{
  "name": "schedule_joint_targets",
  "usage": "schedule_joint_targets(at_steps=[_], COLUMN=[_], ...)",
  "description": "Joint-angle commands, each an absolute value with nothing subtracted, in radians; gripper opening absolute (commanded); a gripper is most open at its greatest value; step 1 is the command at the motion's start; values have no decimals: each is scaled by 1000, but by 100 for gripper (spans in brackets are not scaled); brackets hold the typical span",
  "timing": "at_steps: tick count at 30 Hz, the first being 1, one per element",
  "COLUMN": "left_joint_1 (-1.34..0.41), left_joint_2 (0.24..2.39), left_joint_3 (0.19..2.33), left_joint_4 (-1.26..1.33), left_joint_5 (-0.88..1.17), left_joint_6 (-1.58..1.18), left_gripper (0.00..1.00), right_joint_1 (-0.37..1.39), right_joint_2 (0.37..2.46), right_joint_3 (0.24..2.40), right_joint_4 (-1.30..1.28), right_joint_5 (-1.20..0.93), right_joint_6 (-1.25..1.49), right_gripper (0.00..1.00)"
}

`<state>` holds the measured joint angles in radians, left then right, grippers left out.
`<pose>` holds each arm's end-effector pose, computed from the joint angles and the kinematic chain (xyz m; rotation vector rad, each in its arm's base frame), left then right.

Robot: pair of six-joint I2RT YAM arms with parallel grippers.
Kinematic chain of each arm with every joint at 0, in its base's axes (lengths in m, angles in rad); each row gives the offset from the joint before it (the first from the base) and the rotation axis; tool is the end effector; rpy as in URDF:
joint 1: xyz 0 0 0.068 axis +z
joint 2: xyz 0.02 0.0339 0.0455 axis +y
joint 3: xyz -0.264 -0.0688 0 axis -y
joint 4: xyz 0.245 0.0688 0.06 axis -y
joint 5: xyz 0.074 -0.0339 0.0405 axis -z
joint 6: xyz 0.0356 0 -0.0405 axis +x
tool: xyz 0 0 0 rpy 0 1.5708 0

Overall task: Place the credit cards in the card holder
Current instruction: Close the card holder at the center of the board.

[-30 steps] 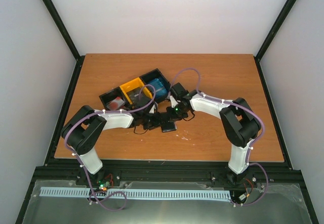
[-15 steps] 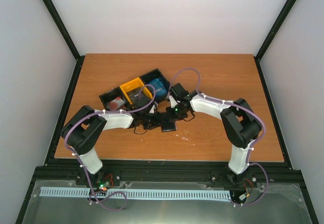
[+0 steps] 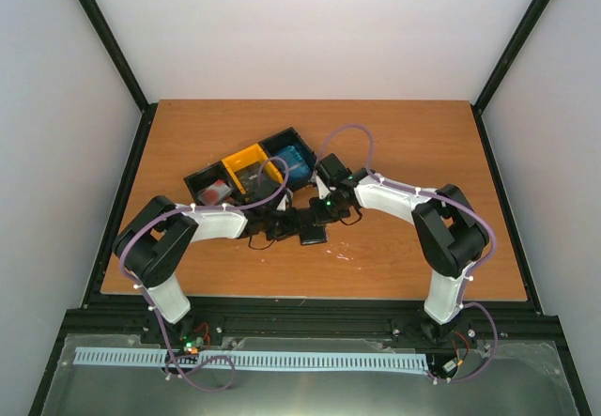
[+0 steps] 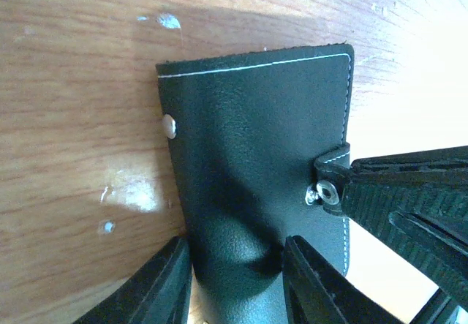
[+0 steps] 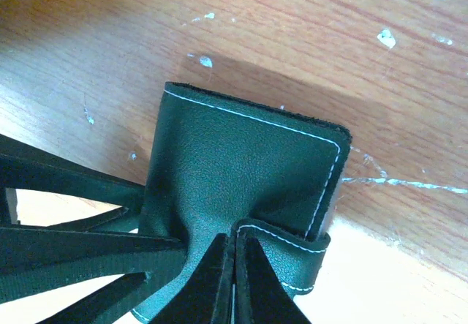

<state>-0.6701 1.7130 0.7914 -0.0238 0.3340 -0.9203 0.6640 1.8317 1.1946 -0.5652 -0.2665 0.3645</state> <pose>0.2407 -0.2056 0.1287 -0.1962 2.7717 -0.9679 0.2775 0.2291 0.1700 -0.5027 2.8475 0.6023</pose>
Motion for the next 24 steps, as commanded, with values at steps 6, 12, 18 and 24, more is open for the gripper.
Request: schedule_joint_targets(at_steps=[6, 12, 18, 24], left_joint_1=[-675, -675, -675, -675], left_joint_2=[1778, 1781, 1779, 1780], left_joint_3=[749, 748, 749, 749], left_joint_4=[-141, -144, -141, -140], left_joint_5=[227, 221, 224, 226], left_joint_6=[-915, -917, -920, -919], left_gripper=[38, 38, 38, 38], right_joint_1=[678, 698, 714, 719], right_joint_2=[1781, 1778, 1805, 1828], right_joint_3=[1195, 1204, 1219, 1213], right_joint_4=[-625, -651, -649, -616], right_joint_5=[-165, -119, -134, -193], right_joint_6=[345, 337, 322, 325], right_gripper=[3, 3, 3, 3])
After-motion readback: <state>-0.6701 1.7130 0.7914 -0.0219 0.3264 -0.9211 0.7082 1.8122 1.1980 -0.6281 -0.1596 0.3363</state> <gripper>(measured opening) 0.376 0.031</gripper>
